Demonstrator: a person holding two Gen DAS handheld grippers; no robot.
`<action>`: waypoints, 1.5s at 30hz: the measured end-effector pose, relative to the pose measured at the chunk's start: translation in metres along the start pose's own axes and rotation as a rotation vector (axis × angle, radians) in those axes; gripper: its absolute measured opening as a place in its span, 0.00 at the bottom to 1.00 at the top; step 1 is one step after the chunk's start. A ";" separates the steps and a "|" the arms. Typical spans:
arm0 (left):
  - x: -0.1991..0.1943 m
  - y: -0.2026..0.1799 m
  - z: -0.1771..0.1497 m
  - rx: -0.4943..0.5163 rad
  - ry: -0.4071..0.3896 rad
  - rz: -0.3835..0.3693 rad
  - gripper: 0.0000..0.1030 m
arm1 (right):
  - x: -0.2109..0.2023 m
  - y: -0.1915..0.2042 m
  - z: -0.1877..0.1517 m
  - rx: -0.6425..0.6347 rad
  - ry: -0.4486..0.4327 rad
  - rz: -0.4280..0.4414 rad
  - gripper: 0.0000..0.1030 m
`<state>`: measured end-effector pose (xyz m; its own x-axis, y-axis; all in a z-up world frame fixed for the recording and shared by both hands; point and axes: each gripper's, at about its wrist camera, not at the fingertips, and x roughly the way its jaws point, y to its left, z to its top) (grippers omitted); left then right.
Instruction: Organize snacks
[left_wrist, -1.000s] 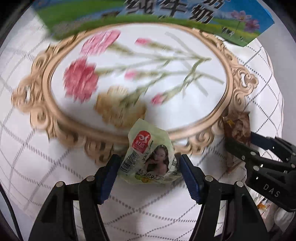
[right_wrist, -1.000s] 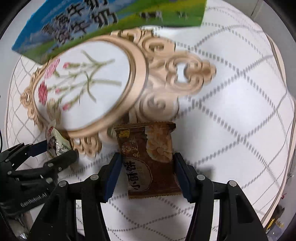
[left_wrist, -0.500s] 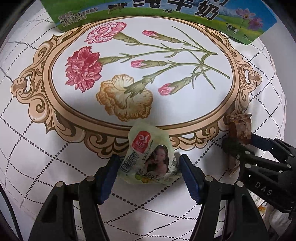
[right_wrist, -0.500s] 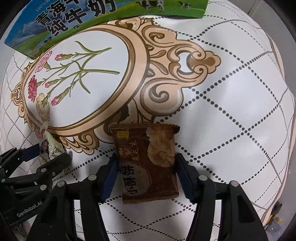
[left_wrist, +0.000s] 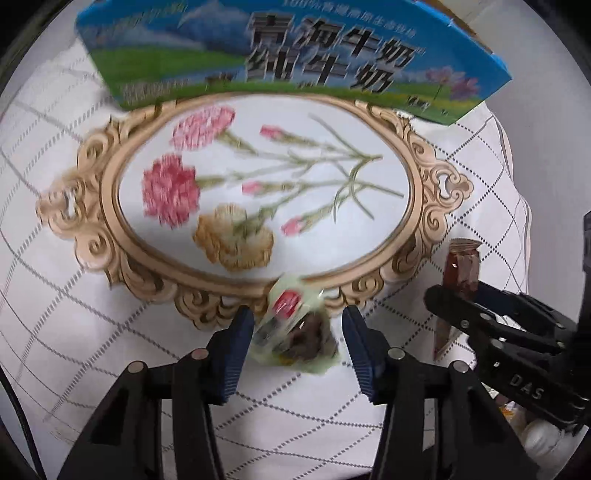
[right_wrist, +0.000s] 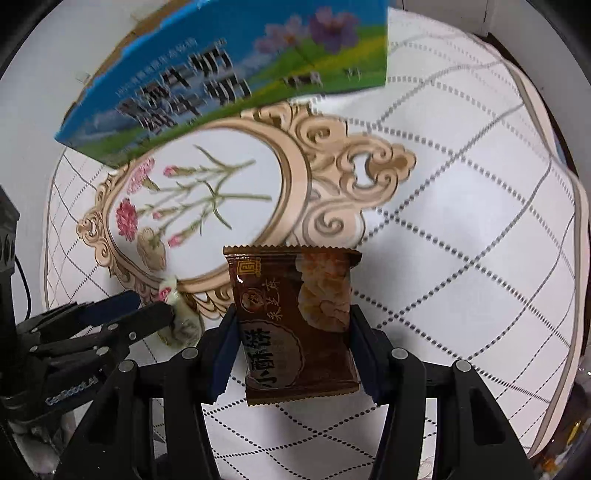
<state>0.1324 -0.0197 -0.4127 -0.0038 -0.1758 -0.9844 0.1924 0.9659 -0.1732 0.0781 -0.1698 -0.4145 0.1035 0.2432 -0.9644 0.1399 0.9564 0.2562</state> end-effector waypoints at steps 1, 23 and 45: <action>0.004 0.000 0.003 0.009 0.014 -0.005 0.48 | -0.001 0.000 0.001 0.003 -0.001 -0.002 0.57; 0.034 -0.023 -0.005 0.008 0.097 -0.022 0.60 | 0.013 -0.004 -0.008 0.027 0.018 -0.007 0.57; 0.024 -0.010 0.017 -0.087 0.270 -0.268 0.63 | -0.048 -0.001 0.037 0.024 -0.105 0.056 0.57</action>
<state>0.1468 -0.0364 -0.4346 -0.3031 -0.3792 -0.8743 0.0660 0.9069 -0.4162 0.1093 -0.1883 -0.3663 0.2145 0.2769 -0.9366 0.1548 0.9372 0.3125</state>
